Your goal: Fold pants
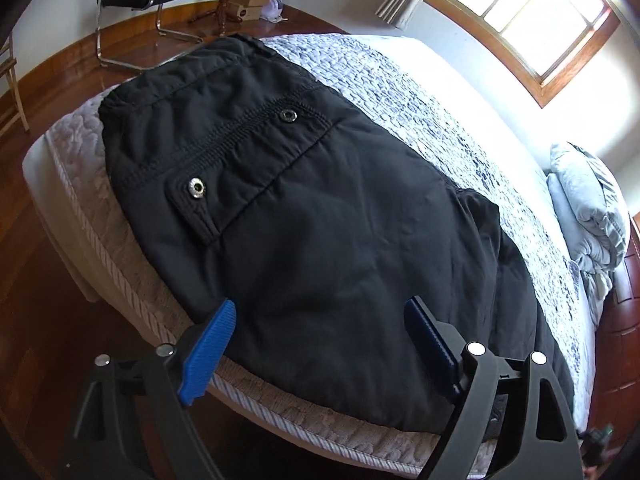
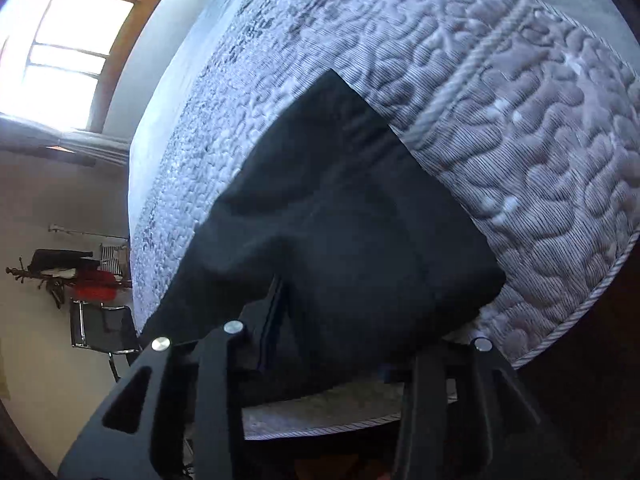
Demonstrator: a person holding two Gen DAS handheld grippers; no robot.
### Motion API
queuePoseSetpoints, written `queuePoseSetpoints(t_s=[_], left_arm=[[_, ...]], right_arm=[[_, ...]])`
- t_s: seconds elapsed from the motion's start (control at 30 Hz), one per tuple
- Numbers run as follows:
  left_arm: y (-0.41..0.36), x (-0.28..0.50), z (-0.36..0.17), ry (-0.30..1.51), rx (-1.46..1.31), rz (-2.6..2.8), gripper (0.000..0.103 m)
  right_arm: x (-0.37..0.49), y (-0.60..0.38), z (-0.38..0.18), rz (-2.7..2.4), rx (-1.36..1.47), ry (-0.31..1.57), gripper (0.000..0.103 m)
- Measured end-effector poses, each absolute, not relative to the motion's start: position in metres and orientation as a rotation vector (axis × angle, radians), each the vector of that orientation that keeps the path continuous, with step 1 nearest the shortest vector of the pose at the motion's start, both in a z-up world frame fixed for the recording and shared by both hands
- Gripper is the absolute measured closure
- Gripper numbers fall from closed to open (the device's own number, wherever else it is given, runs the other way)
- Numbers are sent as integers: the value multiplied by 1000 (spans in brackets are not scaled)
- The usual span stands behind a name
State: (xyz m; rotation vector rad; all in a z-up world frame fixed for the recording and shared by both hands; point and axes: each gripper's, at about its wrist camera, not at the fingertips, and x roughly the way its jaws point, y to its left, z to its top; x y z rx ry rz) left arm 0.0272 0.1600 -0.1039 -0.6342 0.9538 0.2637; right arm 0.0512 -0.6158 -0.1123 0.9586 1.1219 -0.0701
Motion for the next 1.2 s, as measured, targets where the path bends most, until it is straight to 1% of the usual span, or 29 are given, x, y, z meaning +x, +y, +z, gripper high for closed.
queuePoseSetpoints(t_s=[0.03, 0.1, 0.13, 0.17, 0.2, 0.23, 0.33, 0.53, 0.6, 0.67, 0.73, 0.77, 0.8, 0.83, 0.87, 0.9, 1.0, 1.1, 1.2], left_arm=[[160, 26, -102, 953, -647, 265, 16], [162, 24, -100, 949, -667, 269, 16], [161, 22, -99, 945, -673, 275, 16], [159, 20, -99, 941, -681, 284, 16], [159, 20, -100, 939, -688, 288, 16], [157, 19, -100, 937, -701, 293, 15], [153, 15, -104, 932, -712, 297, 14], [143, 13, -108, 936, -724, 301, 13], [142, 12, -108, 939, -739, 289, 13], [143, 10, -109, 944, -753, 284, 13], [143, 10, -112, 953, -757, 283, 13], [143, 10, -114, 959, -757, 285, 12], [143, 11, -116, 965, -756, 288, 12], [144, 13, -120, 979, -757, 293, 12], [146, 14, -123, 986, -760, 295, 12], [149, 16, -127, 993, -766, 299, 12], [156, 20, -136, 1017, -787, 323, 12], [159, 29, -145, 1037, -805, 331, 12], [149, 41, -143, 1044, -767, 348, 9]], right_arm=[[44, -616, -110, -73, 966, 1114, 64], [30, -619, -103, -69, 990, 1086, 48], [21, -622, -99, -68, 1007, 1061, 46], [15, -625, -99, -68, 1025, 1052, 42], [9, -629, -99, -66, 1059, 1048, 34], [3, -632, -101, -63, 1104, 1039, 31], [-9, -631, -114, -32, 1194, 1031, 28], [-1, -628, -147, -55, 1229, 1053, 27], [5, -627, -153, -63, 1234, 1047, 24], [12, -625, -156, -71, 1244, 1057, 23], [17, -623, -153, -66, 1244, 1038, 38], [20, -626, -153, -52, 1249, 1036, 55], [24, -625, -155, -44, 1261, 1036, 65], [27, -626, -155, -44, 1276, 1035, 68], [30, -626, -154, -40, 1283, 1034, 78], [27, -626, -150, -29, 1281, 1032, 85], [37, -628, -129, 12, 1208, 1020, 91], [55, -629, -98, 63, 1159, 985, 92], [65, -640, -73, 67, 1102, 951, 92]])
